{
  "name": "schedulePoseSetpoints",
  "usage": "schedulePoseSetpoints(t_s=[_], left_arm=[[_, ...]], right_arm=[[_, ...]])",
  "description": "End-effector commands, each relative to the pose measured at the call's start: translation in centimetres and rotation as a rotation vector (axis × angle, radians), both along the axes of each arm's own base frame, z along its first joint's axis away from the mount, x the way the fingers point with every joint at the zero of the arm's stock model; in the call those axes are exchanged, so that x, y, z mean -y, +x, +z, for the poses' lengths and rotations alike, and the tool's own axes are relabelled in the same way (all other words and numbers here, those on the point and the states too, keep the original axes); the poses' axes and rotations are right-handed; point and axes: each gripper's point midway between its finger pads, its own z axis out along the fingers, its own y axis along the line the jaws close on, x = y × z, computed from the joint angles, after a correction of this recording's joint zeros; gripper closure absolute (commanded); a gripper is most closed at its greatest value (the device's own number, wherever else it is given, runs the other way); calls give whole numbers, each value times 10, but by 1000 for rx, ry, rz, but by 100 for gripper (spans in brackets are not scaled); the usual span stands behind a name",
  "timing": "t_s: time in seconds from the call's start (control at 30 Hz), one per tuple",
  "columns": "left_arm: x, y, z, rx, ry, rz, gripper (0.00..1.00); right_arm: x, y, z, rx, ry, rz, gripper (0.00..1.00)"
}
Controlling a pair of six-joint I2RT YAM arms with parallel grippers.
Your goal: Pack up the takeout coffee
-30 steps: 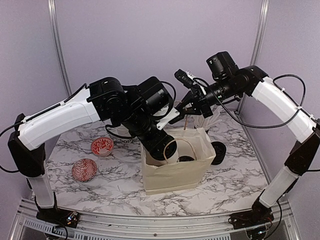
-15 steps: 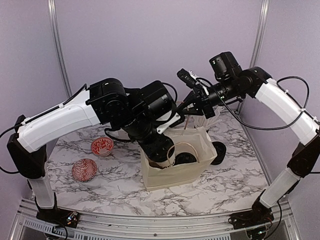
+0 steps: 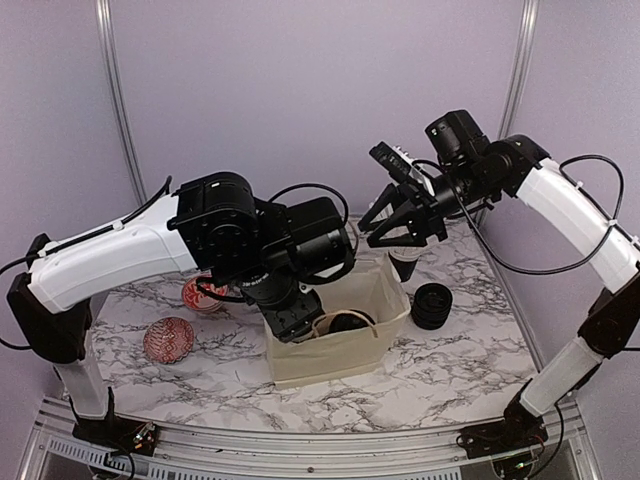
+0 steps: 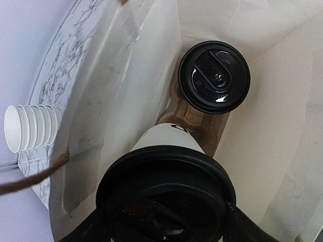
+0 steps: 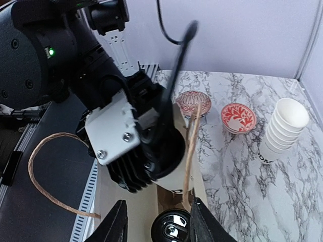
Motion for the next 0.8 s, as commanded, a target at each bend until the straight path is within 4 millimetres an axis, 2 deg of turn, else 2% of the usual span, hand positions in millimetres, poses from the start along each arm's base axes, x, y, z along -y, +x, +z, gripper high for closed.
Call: schedulePoseSetpoints(t_s=[0.0,0.1,0.17,0.23,0.3,0.4,0.6,0.77], left_arm=[[-23,-5,17,58,38,-5,41],[-20,-11,20,77,40,-43,42],[-17,-17,19,72,43,-69,41],[-17,-24,17,60,51,-89,41],[-18,-30,13,54,66,-99,41],[-20,-34,7,49,93,-98,41],[-23,-26,7,108,126,-91,41],[-24,-16,9,167,161,-93,41]], right_arm=[[30,37,29,21,101,-77,59],[31,70,2,-12,49,-164,59],[29,81,-22,-33,13,-192,59],[27,84,-42,-58,-3,-194,59],[27,76,-56,-66,-28,-166,60],[28,53,-67,-46,-65,-103,59],[22,7,-80,31,-106,-29,59],[19,-7,-83,51,-113,-9,59]])
